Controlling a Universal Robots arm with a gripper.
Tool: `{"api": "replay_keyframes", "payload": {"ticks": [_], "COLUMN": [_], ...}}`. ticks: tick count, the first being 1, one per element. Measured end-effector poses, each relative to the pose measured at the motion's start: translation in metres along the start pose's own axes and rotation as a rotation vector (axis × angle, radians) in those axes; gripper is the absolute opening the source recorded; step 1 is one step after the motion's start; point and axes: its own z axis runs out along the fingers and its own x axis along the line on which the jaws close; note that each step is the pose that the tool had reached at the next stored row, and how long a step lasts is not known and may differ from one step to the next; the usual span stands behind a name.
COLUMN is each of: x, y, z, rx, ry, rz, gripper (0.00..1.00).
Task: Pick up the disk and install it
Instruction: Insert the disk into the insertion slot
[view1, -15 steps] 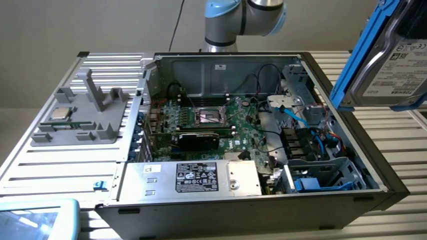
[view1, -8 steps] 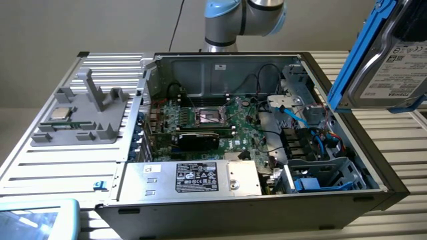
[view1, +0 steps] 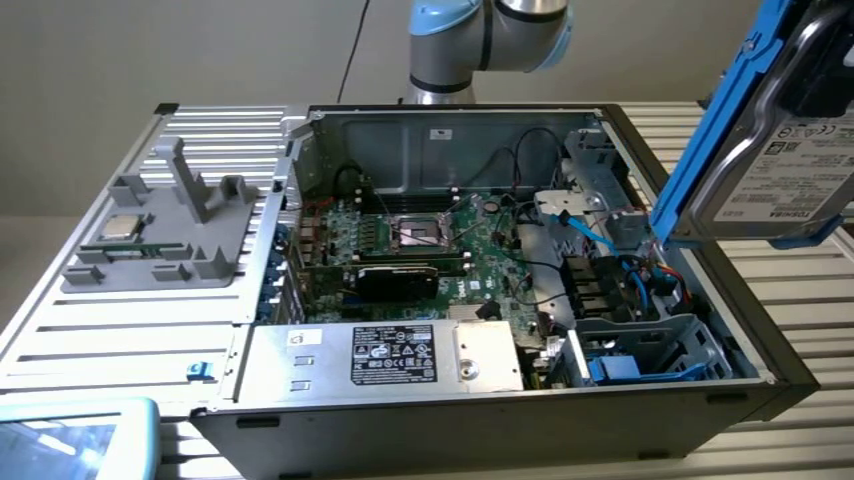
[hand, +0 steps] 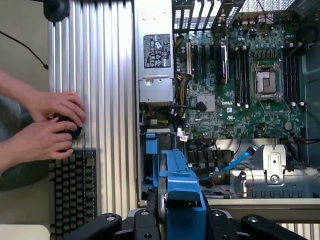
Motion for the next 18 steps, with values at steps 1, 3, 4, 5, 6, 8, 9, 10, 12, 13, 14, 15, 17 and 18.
{"api": "replay_keyframes", "payload": {"ticks": [1,3,4,5,6,8,9,10,12,13,14,15,17,18], "x": [0.0,0.001,0.002,0.003,0.003,0.005,0.006,0.007,0.009,0.01,0.012,0.013,0.015,0.016], "y": [0.0001,0.0008,0.0012,0.0013,0.0015,0.0017,0.0016,0.0016,0.0015,0.0014,0.0012,0.0011,0.001,0.0009], "z": [0.0019,0.0055,0.0073,0.0095,0.0112,0.0149,0.0167,0.0185,0.0223,0.0241,0.026,0.0279,0.0317,0.0336], "rx": [0.0,-0.0001,-0.0001,-0.0002,-0.0003,-0.0006,-0.0007,-0.0009,-0.0011,-0.0012,-0.0013,-0.0015,-0.0017,-0.0019], "ry": [0.0,0.0,0.0,-0.0003,-0.0003,-0.0005,-0.0005,-0.0006,-0.0009,-0.0007,-0.0008,-0.0009,-0.0011,-0.0012], "rz": [0.001,0.002,0.003,0.005,0.008,0.014,0.016,0.018,0.024,0.027,0.03,0.032,0.038,0.041], "gripper": [0.37,0.37,0.37,0.37,0.37,0.37,0.37,0.37,0.37,0.37,0.37,0.37,0.37,0.37]}}
